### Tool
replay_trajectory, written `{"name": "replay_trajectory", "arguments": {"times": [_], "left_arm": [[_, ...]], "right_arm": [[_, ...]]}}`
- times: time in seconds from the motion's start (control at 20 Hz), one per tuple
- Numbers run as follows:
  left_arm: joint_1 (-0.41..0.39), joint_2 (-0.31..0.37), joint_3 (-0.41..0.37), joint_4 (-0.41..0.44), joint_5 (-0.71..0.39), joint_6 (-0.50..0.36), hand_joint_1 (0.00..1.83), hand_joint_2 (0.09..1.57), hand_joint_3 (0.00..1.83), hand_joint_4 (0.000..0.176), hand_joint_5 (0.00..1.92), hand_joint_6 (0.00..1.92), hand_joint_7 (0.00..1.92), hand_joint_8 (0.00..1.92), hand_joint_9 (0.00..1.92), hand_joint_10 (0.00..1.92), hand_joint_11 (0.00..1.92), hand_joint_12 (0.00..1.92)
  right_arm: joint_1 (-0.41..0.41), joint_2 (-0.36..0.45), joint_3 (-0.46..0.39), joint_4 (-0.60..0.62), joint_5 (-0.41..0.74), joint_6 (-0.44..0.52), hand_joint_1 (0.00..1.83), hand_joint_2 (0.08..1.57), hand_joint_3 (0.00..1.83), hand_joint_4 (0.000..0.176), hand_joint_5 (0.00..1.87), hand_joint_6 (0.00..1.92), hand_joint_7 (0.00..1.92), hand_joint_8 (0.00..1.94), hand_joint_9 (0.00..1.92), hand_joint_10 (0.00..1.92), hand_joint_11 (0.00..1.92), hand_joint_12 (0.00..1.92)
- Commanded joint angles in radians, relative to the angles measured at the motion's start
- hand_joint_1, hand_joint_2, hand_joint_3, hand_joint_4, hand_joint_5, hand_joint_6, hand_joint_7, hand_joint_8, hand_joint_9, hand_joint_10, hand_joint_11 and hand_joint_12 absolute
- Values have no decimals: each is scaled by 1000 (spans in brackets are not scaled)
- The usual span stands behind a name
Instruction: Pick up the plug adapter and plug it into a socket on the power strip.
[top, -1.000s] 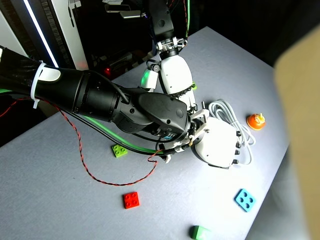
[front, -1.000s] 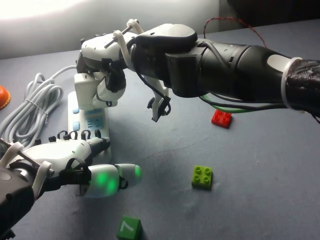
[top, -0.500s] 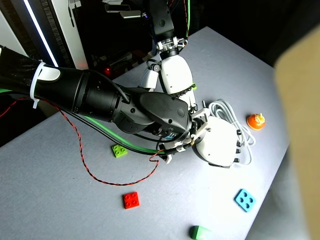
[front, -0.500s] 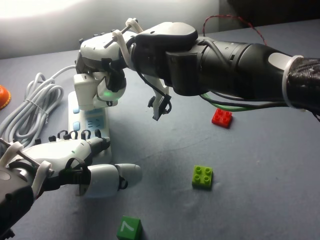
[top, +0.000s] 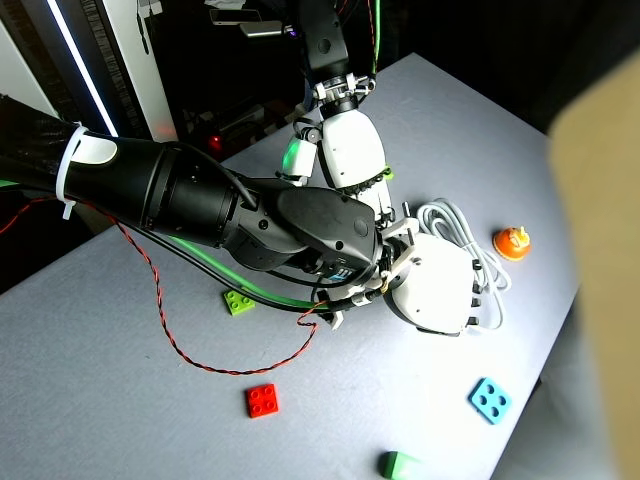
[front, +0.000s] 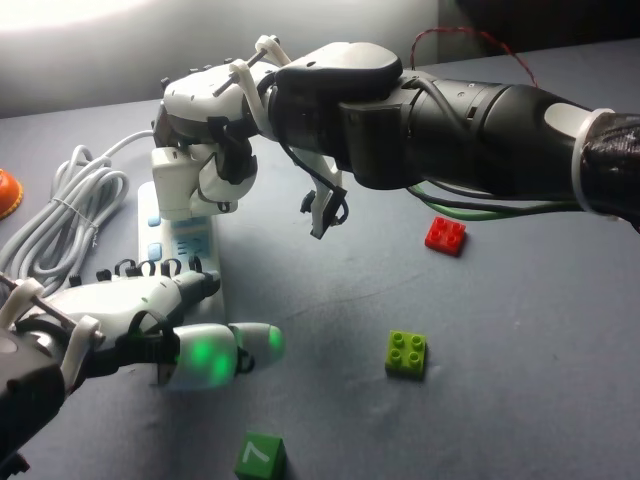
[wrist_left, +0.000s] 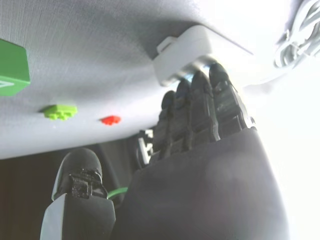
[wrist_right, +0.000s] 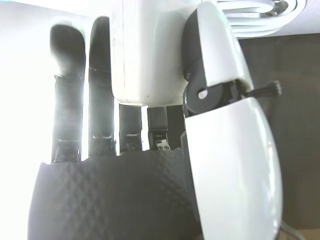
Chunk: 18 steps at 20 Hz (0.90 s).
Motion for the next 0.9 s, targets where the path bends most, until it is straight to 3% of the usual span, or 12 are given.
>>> {"name": "replay_trajectory", "arguments": {"times": [0.0,0.45,0.5,0.55,0.6,0.65,0.7,0.85], "left_arm": [[-10,8,8,31,-42,-2,0,1154,2,0,77,5,86,5,68,2,0,176],[-38,20,24,32,-41,14,0,1155,1,0,81,4,90,4,69,2,0,178],[-41,20,26,32,-41,15,0,1162,3,0,73,1,83,1,55,3,0,130],[-43,21,27,32,-41,16,0,1164,3,0,72,0,82,0,52,3,0,120],[-43,21,27,32,-40,16,0,1164,3,0,71,0,82,0,52,3,0,117],[-43,21,26,32,-40,16,0,1160,1,0,98,1,107,1,78,2,0,212],[-41,21,23,32,-40,16,0,1161,0,0,97,1,103,2,81,1,0,207],[-39,21,22,32,-41,17,0,1161,0,0,97,1,102,2,82,0,0,204]], "right_arm": [[-3,8,-5,-9,-43,-1,1175,1239,5,0,654,1351,846,1341,742,1192,677,1615],[3,13,-5,-9,-45,0,1162,1254,0,0,629,1400,826,1354,728,1164,654,1636],[5,14,-5,-9,-46,0,991,1186,0,0,605,631,678,601,605,749,403,1477],[6,14,-5,-9,-47,0,972,1162,0,0,685,284,746,224,648,507,355,1403],[8,15,-5,-9,-47,0,963,1158,0,0,741,125,786,83,703,352,351,1389],[10,16,-5,-9,-49,0,766,1075,0,0,524,24,535,16,485,119,90,1133],[12,17,-5,-9,-52,0,708,1030,0,0,384,4,388,2,379,37,17,999],[15,20,-5,-9,-53,0,692,1016,0,0,346,0,348,0,353,11,0,953]]}}
